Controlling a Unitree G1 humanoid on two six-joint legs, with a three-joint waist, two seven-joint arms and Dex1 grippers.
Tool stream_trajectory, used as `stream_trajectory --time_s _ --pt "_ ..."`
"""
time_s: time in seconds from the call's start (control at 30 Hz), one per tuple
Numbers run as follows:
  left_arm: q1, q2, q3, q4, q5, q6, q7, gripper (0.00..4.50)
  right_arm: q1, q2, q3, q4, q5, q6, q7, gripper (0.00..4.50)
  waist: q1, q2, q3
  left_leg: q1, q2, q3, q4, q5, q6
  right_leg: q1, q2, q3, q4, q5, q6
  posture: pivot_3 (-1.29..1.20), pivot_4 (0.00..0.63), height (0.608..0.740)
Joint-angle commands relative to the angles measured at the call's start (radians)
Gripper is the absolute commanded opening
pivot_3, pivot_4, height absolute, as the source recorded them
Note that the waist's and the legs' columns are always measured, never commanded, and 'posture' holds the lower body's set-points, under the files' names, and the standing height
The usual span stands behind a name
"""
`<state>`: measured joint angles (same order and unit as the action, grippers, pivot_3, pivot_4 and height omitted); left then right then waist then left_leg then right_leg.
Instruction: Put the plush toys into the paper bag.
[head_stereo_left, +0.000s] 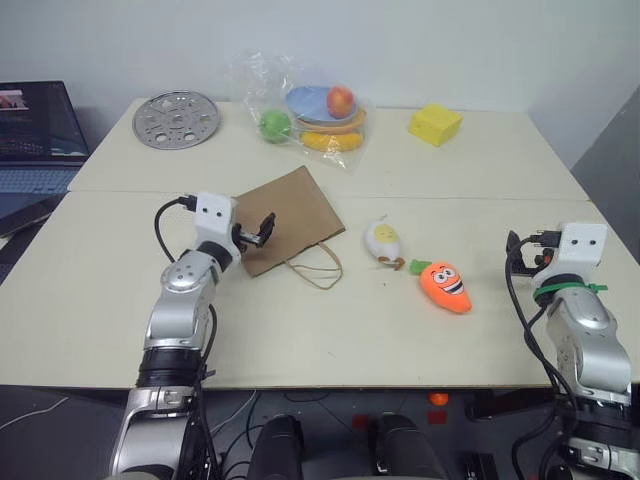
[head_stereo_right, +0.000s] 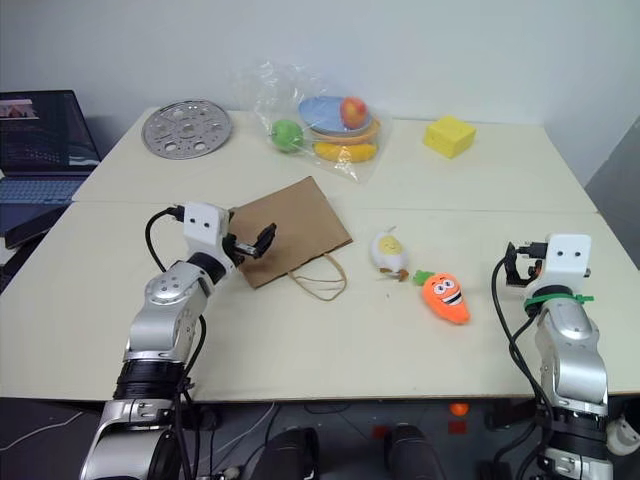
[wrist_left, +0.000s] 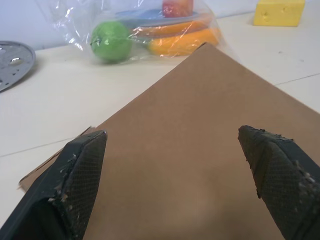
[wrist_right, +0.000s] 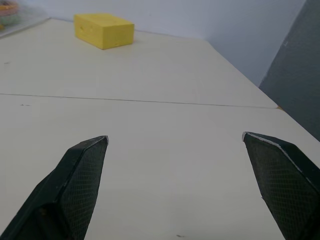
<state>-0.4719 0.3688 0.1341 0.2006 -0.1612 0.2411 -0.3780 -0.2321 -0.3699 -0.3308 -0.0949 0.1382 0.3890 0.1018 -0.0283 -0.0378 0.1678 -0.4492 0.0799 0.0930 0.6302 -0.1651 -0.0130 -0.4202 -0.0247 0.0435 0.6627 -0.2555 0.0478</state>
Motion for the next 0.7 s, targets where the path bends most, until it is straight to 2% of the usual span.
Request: stream_trajectory --time_s 0.03,0.43,0.6,0.7 --pt "-0.004 0.016 0.015 -0.071 -0.021 0.016 -0.009 4.49 -0.021 -0.009 -0.005 -0.004 0.006 -0.030 0.009 4.50 0.001 0.000 0.000 0.000 0.000 0.000 0.000 0.000 0.000 0.000 0.000 0.000 0.000 0.000 0.000 0.00 0.150 0.740" --pt "0.024 0.040 0.027 -0.135 -0.047 0.058 -0.034 4.49 -0.035 -0.019 0.012 0.004 -0.001 -0.033 0.034 4.50 0.000 0.000 0.000 0.000 0.000 0.000 0.000 0.000 0.000 0.000 0.000 0.000 0.000 0.000 0.000 0.00 0.150 0.740" --pt "0.065 0.119 0.019 -0.231 -0.133 0.096 -0.203 4.49 -0.052 -0.066 0.034 -0.032 0.049 0.003 0.138 4.50 -0.001 0.000 0.000 0.000 0.000 0.000 0.000 0.000 0.000 0.000 0.000 0.000 0.000 0.000 -0.001 0.00 0.150 0.740" --pt "0.079 0.196 0.010 -0.300 -0.199 0.136 -0.334 4.49 -0.053 -0.109 0.035 -0.104 0.176 0.080 0.279 4.50 -0.001 0.000 0.000 0.000 0.001 0.000 -0.001 0.000 0.000 -0.001 0.000 0.000 0.000 -0.001 -0.001 0.00 0.150 0.740"
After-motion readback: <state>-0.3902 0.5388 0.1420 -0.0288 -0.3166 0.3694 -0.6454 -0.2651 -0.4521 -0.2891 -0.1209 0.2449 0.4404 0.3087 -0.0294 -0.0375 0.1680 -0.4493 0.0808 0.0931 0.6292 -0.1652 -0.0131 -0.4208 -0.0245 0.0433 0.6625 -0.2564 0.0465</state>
